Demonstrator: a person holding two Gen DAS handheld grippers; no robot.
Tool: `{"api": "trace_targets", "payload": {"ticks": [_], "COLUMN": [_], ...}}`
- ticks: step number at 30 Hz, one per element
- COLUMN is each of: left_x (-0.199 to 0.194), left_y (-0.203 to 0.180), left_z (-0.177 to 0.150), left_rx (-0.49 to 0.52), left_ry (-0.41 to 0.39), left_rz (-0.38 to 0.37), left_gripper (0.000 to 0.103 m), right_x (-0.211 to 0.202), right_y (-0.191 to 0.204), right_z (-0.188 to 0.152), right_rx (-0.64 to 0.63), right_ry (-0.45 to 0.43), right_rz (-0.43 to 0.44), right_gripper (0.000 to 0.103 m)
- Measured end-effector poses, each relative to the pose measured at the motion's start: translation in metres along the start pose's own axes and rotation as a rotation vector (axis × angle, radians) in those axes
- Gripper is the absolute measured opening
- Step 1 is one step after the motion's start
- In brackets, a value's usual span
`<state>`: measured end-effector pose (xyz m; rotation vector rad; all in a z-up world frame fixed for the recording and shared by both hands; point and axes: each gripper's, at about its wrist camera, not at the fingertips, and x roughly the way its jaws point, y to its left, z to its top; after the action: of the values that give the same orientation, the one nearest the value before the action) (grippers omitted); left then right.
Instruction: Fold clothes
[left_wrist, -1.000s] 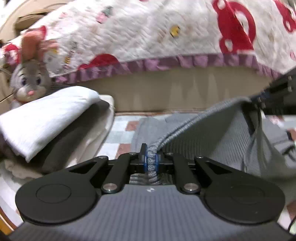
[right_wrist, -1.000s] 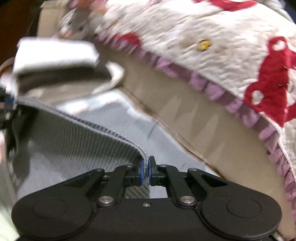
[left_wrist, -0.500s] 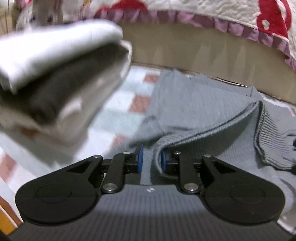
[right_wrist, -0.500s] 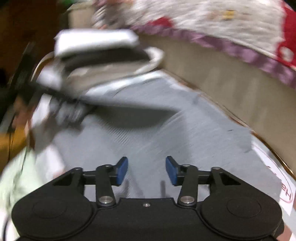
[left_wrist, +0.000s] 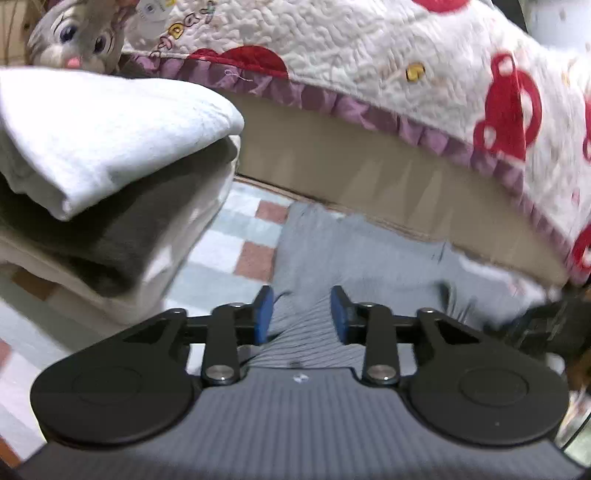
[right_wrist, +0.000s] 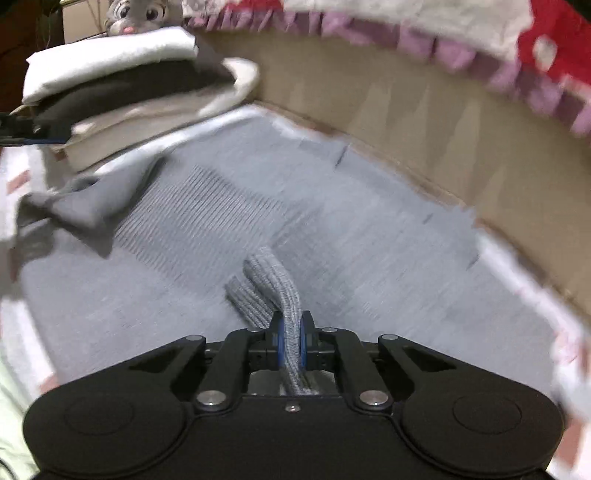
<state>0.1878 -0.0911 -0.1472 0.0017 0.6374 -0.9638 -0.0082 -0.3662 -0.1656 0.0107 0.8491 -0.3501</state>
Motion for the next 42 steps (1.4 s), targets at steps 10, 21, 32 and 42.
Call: {"api": "trace_targets", "payload": {"ticks": [10,21,32,42], "left_x": [0.041,0.054,0.036,-0.005], "left_y": [-0.053,-0.048,-0.055,-0.065], "left_z": [-0.047,-0.04,-0.033,-0.001], "left_rx": [0.469,0.342,0.255,0.268], "left_ry": [0.263,0.132,0.052,-0.193], "left_rz": [0.153,0.158,0.206,0.35], "left_gripper": [0.072,0.019,0.007,0.006], "right_x": [-0.021,0.006,0.002,-0.065], "right_y": [-0.078,-0.119,-0.147,-0.135], "right_z": [0.011,-0.029,-0.068,-0.047], "right_rx": [0.141,0.372,0.712,0.63], "right_ry": [-0.075,-0.011,-0.138,-0.364], "right_rz": [-0.22,0.041,0.201,0.144], "right_gripper": [0.008,0.049,0.01,0.009]}}
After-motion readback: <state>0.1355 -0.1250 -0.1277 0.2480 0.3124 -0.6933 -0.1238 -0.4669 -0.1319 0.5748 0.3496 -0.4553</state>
